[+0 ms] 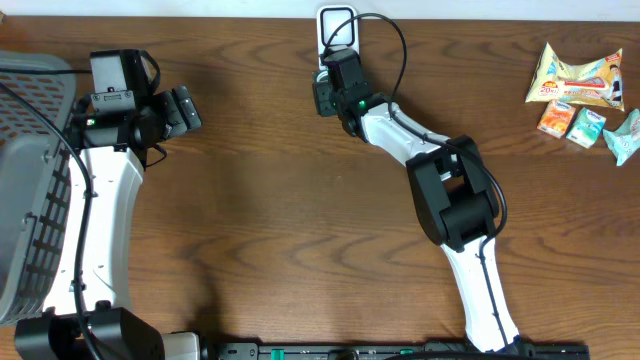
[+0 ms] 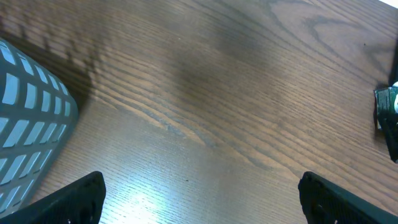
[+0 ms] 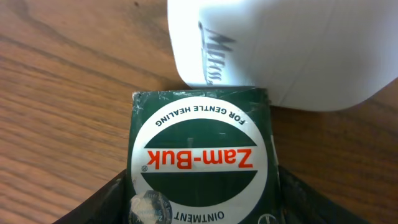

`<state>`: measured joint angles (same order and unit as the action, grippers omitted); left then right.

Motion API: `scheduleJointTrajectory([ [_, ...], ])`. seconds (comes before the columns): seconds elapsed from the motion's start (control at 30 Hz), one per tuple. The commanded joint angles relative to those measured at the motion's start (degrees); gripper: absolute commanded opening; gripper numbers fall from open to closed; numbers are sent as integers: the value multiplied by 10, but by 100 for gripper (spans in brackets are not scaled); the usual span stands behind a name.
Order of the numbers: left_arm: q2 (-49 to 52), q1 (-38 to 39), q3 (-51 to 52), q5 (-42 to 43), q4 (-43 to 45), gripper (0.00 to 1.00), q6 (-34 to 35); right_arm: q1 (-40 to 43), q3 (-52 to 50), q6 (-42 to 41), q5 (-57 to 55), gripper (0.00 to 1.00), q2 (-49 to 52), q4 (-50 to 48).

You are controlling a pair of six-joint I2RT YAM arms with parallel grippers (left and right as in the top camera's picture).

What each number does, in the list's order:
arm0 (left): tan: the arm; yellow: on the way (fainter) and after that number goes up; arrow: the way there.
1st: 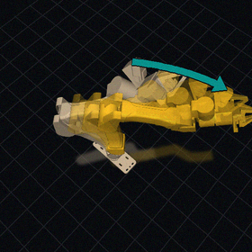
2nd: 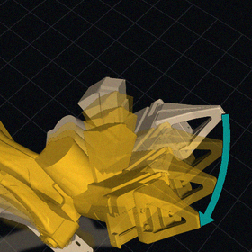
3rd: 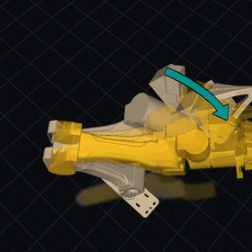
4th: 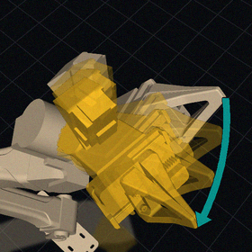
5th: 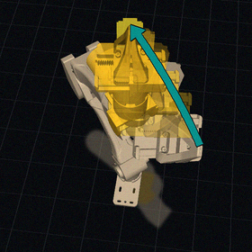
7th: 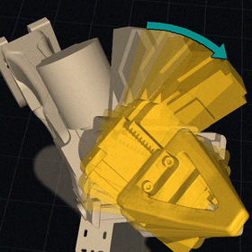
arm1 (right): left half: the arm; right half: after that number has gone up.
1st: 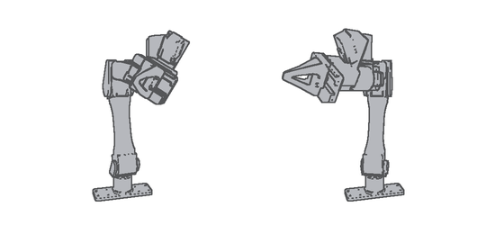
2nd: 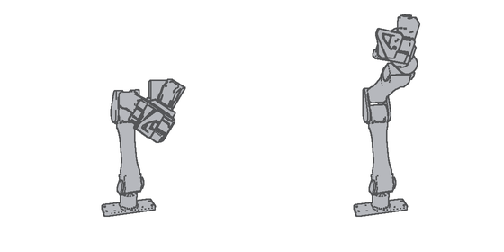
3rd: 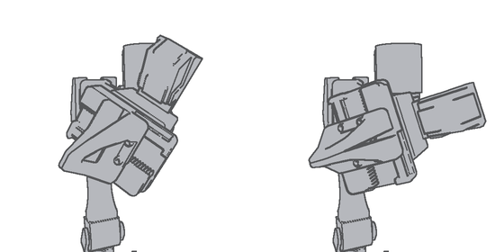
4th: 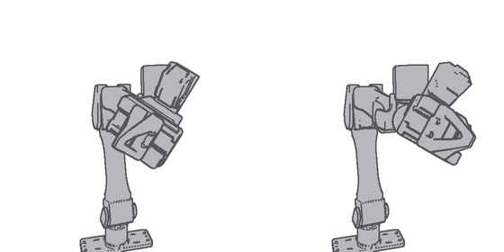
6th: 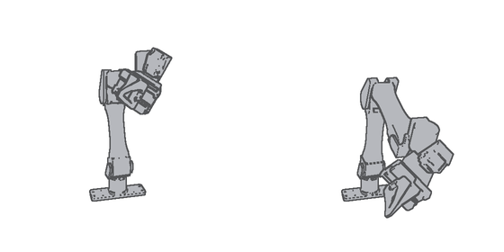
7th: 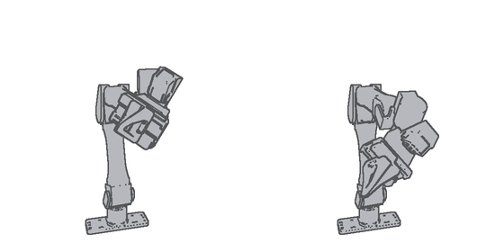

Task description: Scan the item barcode

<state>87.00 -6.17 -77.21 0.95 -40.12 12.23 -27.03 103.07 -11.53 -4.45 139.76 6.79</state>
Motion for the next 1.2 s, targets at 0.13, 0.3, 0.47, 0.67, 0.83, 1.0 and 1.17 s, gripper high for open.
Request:
scheduleJointTrajectory([
  [0.13, 3, -2, 3, -4, -2, 98, 5, -4, 3, -4, 10, 60, -63, 3],
  [0.3, 3, -2, 3, -4, -2, 98, 5, -3, 3, 5, 9, 60, -77, -9],
  [0.47, 3, -2, 3, -4, -2, 98, 5, 1, 3, 15, 9, 60, -80, -26],
  [0.67, 3, -2, 3, -4, -2, 98, 5, 5, 3, 15, 10, 65, -80, -17],
  [0.83, 3, -2, 3, -4, -2, 98, 5, 3, 3, 15, 10, 70, -80, 13],
  [1.0, 3, -2, 3, -4, -2, 98, 5, 3, 3, 13, 26, 71, -80, 56],
  [1.17, 3, -2, 3, -4, -2, 98, 5, 1, 3, 14, 49, 80, -69, 78],
])
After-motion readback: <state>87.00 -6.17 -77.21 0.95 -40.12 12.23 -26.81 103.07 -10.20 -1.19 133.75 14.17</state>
